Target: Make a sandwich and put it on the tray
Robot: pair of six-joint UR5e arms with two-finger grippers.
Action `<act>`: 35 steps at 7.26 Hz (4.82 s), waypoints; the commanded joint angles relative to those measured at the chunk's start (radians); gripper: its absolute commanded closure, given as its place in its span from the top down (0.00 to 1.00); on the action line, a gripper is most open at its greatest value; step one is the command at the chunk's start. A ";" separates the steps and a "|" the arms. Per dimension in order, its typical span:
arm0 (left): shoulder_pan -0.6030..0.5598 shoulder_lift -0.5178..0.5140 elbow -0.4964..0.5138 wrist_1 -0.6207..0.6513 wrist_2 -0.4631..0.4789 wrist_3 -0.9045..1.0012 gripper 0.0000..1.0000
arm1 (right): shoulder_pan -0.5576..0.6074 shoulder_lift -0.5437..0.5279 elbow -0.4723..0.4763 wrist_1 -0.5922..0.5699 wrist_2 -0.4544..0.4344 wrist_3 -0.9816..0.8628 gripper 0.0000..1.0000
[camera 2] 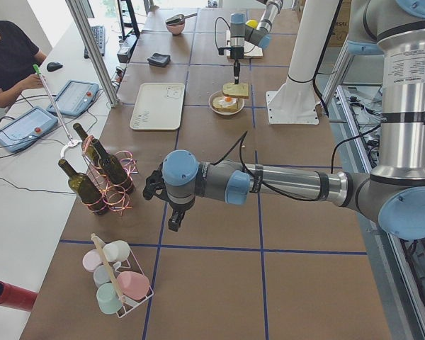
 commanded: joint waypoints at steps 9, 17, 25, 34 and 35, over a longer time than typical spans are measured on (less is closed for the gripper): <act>0.002 0.000 0.006 -0.002 -0.028 -0.002 1.00 | 0.025 0.061 -0.084 -0.062 -0.052 -0.012 0.00; 0.203 -0.006 -0.015 -0.424 -0.082 -0.549 0.97 | 0.232 0.043 -0.067 -0.065 0.201 -0.012 1.00; 0.984 -0.427 -0.037 -0.446 0.399 -1.615 0.62 | 0.600 -0.144 -0.098 -0.066 0.457 -0.343 1.00; 1.140 -0.563 0.063 -0.367 0.552 -1.612 0.46 | 0.597 -0.141 -0.121 -0.056 0.457 -0.350 1.00; 1.143 -0.560 0.065 -0.370 0.552 -1.611 0.40 | 0.598 -0.144 -0.121 -0.054 0.457 -0.350 1.00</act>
